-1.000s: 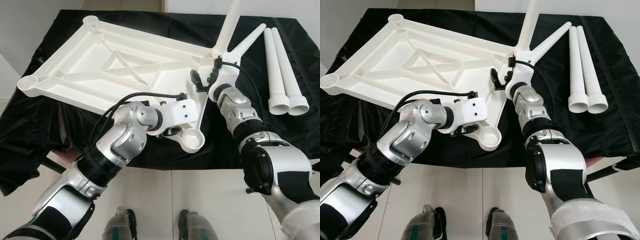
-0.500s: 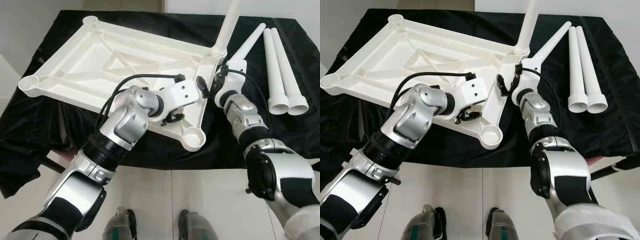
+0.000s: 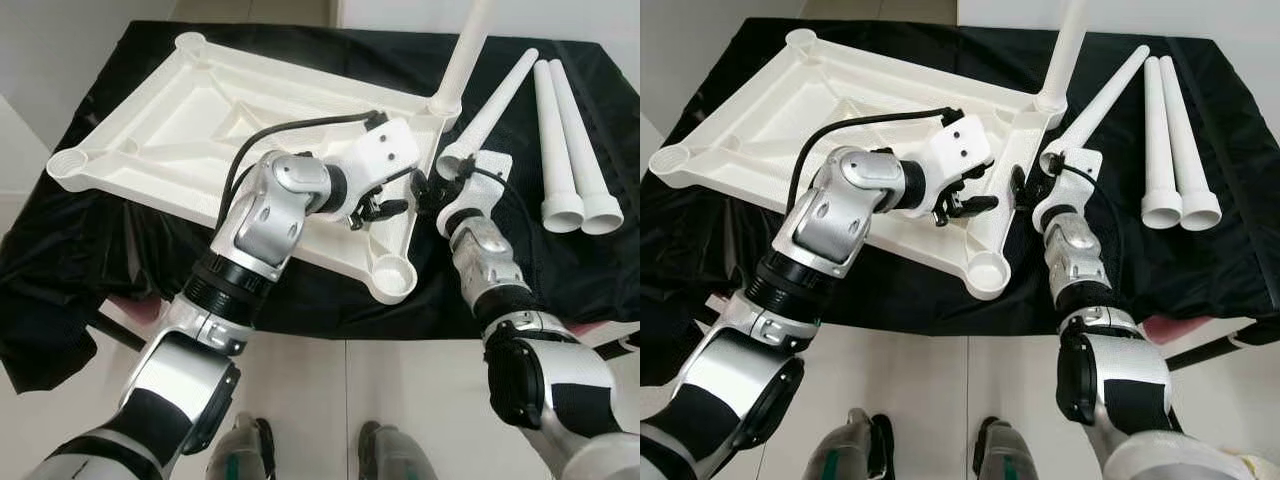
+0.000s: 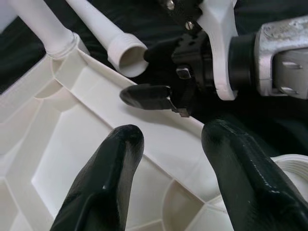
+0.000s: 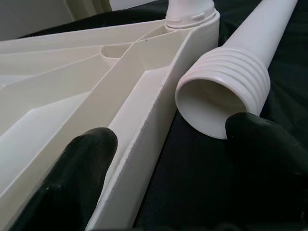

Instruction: Building children table

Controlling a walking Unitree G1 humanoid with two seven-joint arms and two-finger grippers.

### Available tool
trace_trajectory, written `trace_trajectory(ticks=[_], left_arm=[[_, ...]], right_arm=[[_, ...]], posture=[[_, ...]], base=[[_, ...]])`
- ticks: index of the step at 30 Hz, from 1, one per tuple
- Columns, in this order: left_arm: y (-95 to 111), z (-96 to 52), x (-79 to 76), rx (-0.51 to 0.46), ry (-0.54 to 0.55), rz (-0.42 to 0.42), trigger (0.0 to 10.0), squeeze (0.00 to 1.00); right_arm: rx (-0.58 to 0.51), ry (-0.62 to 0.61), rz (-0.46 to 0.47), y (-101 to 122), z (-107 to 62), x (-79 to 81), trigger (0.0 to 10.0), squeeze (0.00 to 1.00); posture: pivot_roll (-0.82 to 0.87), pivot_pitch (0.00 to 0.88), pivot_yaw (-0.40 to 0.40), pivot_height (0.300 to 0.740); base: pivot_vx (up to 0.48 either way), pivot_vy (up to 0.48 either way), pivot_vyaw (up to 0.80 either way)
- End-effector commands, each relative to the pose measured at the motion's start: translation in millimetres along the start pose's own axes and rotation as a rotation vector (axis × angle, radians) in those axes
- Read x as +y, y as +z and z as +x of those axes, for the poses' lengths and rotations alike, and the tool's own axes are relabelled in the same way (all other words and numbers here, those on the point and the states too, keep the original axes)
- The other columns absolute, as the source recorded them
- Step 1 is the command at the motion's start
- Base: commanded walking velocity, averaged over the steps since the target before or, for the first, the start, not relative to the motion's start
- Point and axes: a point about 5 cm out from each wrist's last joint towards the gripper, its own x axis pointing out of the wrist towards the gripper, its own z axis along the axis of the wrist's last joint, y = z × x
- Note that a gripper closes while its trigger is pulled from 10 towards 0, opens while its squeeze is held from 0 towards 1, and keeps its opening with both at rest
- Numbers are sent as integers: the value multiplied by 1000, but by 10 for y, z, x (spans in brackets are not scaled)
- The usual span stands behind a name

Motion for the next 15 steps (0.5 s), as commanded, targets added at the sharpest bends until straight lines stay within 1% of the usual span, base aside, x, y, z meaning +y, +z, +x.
trace_trajectory(ticks=[1, 2, 7, 9, 10, 11, 12, 15], left_arm=[[-24, -7, 150, -25, 345, 15, 10000, 0], [-31, -3, 151, -25, 359, 42, 10000, 0], [-42, 7, 163, -27, 380, 50, 10000, 0], [0, -3, 197, -68, 415, 22, 10000, 0], [0, -3, 197, -68, 415, 22, 10000, 0], [26, -12, 208, -91, 428, 3, 10000, 0], [56, -22, 215, -117, 442, -16, 10000, 0], [73, -40, 224, -132, 462, -29, 10000, 0]], right_arm=[[46, -90, 88, -194, -98, -115, 10000, 0], [40, -109, 113, -203, -106, -129, 10000, 0], [20, -137, 138, -197, -118, -146, 10000, 0], [6, -158, 176, -196, -128, -157, 10000, 0], [6, -158, 176, -196, -128, -157, 10000, 0], [-1, -161, 195, -195, -130, -159, 10000, 0], [-14, -155, 249, -195, -131, -153, 10000, 0], [-34, -161, 271, -161, -120, -156, 10000, 0]], posture=[[-51, 144, 49, 740], [-55, 145, 50, 740], [-58, 145, 54, 740], [-56, 143, 61, 740], [-56, 143, 61, 740], [-55, 142, 62, 740], [-50, 140, 65, 740], [-41, 133, 71, 740]], base=[[0, 0, 0], [0, 0, 0], [0, 0, 0], [0, 0, 0], [0, 0, 0], [0, 0, 0], [0, 0, 0], [0, 0, 0]])
